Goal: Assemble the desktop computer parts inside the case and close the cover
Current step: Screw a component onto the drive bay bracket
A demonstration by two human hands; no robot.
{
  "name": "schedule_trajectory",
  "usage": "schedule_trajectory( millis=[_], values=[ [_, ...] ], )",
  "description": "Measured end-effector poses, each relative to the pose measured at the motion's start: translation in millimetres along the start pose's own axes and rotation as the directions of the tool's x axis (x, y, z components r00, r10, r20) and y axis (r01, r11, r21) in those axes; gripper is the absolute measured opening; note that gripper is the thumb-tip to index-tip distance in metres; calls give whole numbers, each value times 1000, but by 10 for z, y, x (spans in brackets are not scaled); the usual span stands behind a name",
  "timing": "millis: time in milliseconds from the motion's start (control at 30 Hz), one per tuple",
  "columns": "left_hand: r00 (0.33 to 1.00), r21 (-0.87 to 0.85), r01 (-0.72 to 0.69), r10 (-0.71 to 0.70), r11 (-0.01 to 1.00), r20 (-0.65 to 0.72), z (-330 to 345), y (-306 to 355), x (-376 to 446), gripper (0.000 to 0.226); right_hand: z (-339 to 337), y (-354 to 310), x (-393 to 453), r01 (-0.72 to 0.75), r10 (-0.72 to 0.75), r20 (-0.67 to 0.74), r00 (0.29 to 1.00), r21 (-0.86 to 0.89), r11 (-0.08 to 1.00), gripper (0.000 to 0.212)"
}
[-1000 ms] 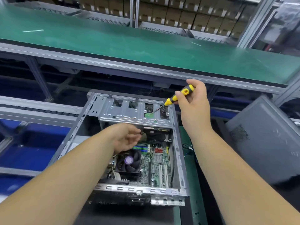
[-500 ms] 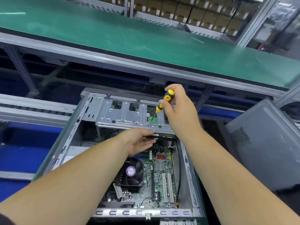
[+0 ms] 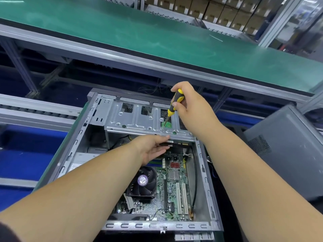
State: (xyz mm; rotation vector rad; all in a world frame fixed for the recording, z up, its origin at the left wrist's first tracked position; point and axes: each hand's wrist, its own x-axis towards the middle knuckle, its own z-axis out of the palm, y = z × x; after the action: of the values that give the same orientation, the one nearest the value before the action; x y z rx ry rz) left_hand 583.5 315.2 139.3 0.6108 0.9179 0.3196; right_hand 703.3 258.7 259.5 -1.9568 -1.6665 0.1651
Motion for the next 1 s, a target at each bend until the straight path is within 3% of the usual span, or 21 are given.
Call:
schedule_trajectory(
  millis=[133,300,333,400,467,533,633,800,933,1000],
  values=[
    [1000,1,-2,2,1000,13,-2,4,-18,48,-68,-51,117,-9,9,1,1000,-71,997,19],
    [1000,9,-8,8,1000,18,-3,6,-20,48,40,-74,204,-109,78,-134,988,-239,965,31],
    [1000,10,-10,9,1000,19,-5,3,-17,45,84,-63,203,-126,98,-151,984,-190,974,27],
    [1000,11,-11,11,1000,22,-10,-3,-11,38,169,-33,175,-158,175,-129,976,130,979,16],
    [1000,11,-11,11,1000,25,-13,-5,-1,32,227,-9,129,-184,234,-51,971,466,866,22],
    [1000,7,-9,9,1000,24,-16,-4,6,30,255,34,114,-173,211,11,977,612,772,29],
    [1000,8,-3,3,1000,17,-13,-4,21,33,229,97,122,-179,155,97,983,692,699,32],
    [1000,6,11,-11,1000,13,-10,-1,30,32,223,159,126,-71,44,60,997,594,801,30],
    [1000,7,11,-11,1000,9,-3,6,15,35,388,142,141,-44,115,-71,991,636,770,21],
    [1000,7,10,-10,1000,6,0,7,12,35,473,105,152,-62,185,-91,979,726,684,11]
  ],
)
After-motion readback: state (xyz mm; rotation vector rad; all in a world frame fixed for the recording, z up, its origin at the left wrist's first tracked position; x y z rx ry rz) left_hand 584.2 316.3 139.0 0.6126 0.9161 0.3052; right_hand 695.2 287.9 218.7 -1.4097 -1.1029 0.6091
